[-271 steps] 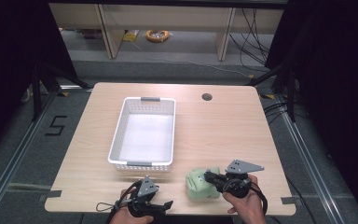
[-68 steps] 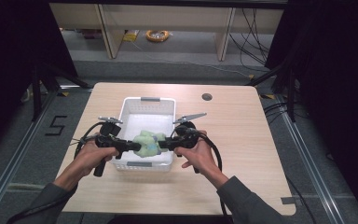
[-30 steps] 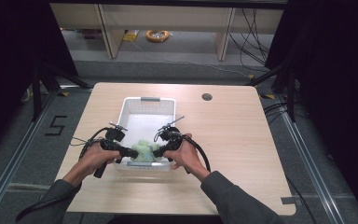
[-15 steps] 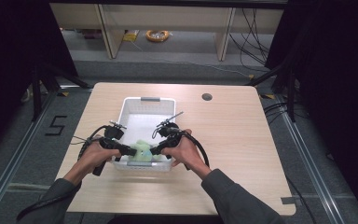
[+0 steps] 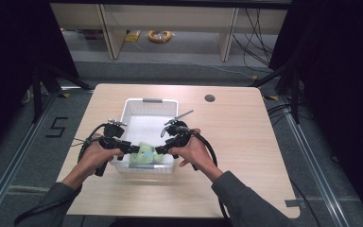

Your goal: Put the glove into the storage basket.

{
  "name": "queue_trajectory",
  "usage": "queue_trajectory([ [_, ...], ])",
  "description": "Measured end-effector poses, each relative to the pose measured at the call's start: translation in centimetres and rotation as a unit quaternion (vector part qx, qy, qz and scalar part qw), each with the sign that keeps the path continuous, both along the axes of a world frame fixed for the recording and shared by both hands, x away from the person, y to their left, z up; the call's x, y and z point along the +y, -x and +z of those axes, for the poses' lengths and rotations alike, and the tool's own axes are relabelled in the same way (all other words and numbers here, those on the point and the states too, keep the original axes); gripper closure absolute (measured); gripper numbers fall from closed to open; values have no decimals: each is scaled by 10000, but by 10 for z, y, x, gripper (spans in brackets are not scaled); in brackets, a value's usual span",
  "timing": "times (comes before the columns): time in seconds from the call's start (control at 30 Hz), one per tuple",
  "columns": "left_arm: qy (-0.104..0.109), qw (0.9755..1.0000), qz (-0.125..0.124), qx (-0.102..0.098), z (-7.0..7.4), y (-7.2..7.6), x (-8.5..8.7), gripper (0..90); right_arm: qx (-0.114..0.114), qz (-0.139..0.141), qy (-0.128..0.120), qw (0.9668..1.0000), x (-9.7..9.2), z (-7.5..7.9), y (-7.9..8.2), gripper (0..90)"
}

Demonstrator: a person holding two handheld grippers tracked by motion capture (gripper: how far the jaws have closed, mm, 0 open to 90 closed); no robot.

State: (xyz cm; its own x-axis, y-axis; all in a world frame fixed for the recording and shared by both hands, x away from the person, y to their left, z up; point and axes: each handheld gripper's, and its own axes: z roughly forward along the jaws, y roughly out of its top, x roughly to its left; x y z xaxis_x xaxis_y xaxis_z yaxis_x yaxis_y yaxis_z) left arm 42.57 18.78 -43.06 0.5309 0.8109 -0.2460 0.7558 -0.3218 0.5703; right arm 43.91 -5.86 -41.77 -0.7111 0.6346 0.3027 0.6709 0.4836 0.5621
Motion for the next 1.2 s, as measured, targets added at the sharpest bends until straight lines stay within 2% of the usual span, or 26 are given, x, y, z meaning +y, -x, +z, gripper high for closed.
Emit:
queue_trajectory([
  [0.07,64,10000,66,-32,3,4,-3,465,41,23,-30,10000,-1,1,1,435],
  [0.1,57,10000,42,-64,4,6,-4,449,-91,49,-62,9999,-4,2,1,429],
  [0.13,75,9999,39,-92,5,8,-5,436,-17,-9,-45,10000,-6,3,3,424],
  [0.23,76,9998,63,-150,7,13,-9,401,-14,-66,-42,10000,-12,4,4,410],
  [0.27,141,9998,73,-140,6,15,-10,378,-129,52,-145,9998,-17,4,5,400],
  [0.37,129,9998,68,-112,7,17,-11,364,-179,50,-162,9997,-22,3,5,393],
  [0.5,321,9990,191,-229,7,23,-13,354,-226,23,-226,9995,-32,4,8,377],
  [0.57,431,9986,169,-266,7,27,-15,349,-212,-31,-251,9995,-38,5,10,370],
  [0.6,477,9984,155,-269,8,29,-16,346,-133,-114,-227,9996,-41,5,11,366],
  [0.63,523,9981,145,-291,8,31,-17,338,-262,-35,-265,9993,-44,5,12,364],
  [0.7,667,9971,40,-375,9,37,-22,303,-246,-74,-351,9991,-51,5,17,355],
  [0.83,724,9967,-71,-373,10,43,-26,260,-203,-131,-460,9987,-58,8,23,341],
  [0.9,769,9963,-171,-355,9,47,-29,235,-388,-43,-524,9979,-67,8,24,332],
  [0.97,822,9957,-234,-364,8,51,-32,223,-395,-33,-549,9977,-68,8,26,331],
  [1.03,1035,9937,-164,-390,8,56,-37,214,-489,-24,-618,9969,-76,9,30,326],
  [1.2,1191,9912,-293,-501,9,67,-43,200,-468,-88,-763,9959,-84,10,39,320],
])
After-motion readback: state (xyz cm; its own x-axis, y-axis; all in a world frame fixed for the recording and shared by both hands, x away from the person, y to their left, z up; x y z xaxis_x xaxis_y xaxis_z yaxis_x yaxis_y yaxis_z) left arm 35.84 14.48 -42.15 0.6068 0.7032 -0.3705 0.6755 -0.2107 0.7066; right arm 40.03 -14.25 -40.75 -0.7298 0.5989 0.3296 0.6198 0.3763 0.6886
